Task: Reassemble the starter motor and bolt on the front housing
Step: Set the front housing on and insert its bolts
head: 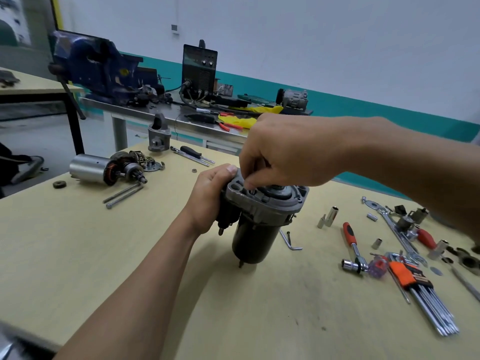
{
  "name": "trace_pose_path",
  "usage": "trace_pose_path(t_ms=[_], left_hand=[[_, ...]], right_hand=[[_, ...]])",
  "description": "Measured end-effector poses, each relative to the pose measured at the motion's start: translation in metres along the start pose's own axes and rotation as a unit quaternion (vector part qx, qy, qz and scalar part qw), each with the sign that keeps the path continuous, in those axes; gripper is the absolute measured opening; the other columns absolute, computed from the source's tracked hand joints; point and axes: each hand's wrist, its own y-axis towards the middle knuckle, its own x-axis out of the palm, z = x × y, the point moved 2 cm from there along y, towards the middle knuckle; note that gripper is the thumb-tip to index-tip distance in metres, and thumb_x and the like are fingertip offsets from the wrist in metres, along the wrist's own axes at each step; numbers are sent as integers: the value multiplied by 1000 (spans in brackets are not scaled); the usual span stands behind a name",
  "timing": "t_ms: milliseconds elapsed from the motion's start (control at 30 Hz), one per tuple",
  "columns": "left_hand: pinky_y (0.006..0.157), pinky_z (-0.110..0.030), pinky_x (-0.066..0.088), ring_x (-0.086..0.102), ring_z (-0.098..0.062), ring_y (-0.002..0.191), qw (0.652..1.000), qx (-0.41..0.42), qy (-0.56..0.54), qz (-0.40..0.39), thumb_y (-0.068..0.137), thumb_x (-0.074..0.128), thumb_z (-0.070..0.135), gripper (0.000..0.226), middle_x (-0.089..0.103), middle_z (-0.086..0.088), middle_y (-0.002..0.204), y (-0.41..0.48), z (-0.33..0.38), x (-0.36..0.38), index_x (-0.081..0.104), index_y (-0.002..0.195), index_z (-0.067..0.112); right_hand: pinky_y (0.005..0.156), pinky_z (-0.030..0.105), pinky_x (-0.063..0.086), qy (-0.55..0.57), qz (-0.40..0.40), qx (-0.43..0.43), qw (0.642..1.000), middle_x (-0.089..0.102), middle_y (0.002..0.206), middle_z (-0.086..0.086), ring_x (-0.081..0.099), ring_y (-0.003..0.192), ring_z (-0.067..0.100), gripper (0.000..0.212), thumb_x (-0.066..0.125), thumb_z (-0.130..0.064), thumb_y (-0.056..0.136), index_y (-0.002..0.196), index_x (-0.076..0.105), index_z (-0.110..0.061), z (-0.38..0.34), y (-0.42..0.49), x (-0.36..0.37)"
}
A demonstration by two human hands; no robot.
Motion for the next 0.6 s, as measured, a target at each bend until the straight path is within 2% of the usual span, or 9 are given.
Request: trace_pose_path(t_ms=[67,133,200,300,367,467,533,600], left_hand=[[76,-43,35,44,-34,82,1000,-1,-6,-4,82,51,43,71,43,-48,89,-1,1,0,46,95,-26],[78,-44,35,45,-35,86,1000,-2,-9,-7,78,52,50,79,46,-43,90,-3,2,0,46,97,-27],[79,-45,34,45,-36,87,1000,-1,-8,-9,78,53,51,80,48,-37,91,-3,2,0,46,97,-26],[79,-45,34,44,-36,86,1000,2,-2,-18,80,52,50,78,44,-45,88,-2,0,-1,45,96,-27],[78,-45,34,44,-36,85,1000,0,1,-17,80,53,50,77,47,-35,86,-2,0,-1,45,95,-25],[72,-39,38,43,-33,81,1000,-2,11,-9,78,53,51,63,49,-23,87,-3,0,-2,54,93,-10],[69,-38,38,43,-33,79,1000,-1,12,-7,77,53,51,58,48,-22,85,-2,1,-1,55,95,-4],[72,-40,37,43,-34,80,1000,-2,7,-9,77,52,51,61,47,-23,85,-2,1,0,54,93,-8]], right_hand=[[58,15,46,-19,18,-10,1000,59,65,-20,59,62,3,16,62,-33,94,83,72,-26,-1,-3,2],[65,22,47,-21,35,-14,999,57,65,-20,57,63,3,18,61,-32,95,81,70,-24,-1,-6,6],[64,17,44,-9,49,-19,999,60,68,-16,59,66,5,19,61,-30,95,85,73,-19,0,-10,10],[68,14,38,11,67,-11,998,62,73,-13,57,71,9,18,62,-31,94,90,75,-20,4,-13,15],[77,23,32,2,81,-3,997,57,73,-16,51,77,12,16,63,-36,93,89,75,-26,7,-13,18],[82,41,36,-12,109,0,994,56,77,-16,42,85,11,20,64,-43,90,90,77,-28,11,-13,22],[81,46,37,-5,136,-2,991,56,78,-14,41,86,11,25,62,-45,89,91,79,-26,11,-16,26],[83,47,35,8,169,-2,986,59,81,-13,43,90,13,32,55,-50,90,93,79,-28,10,-20,31]])
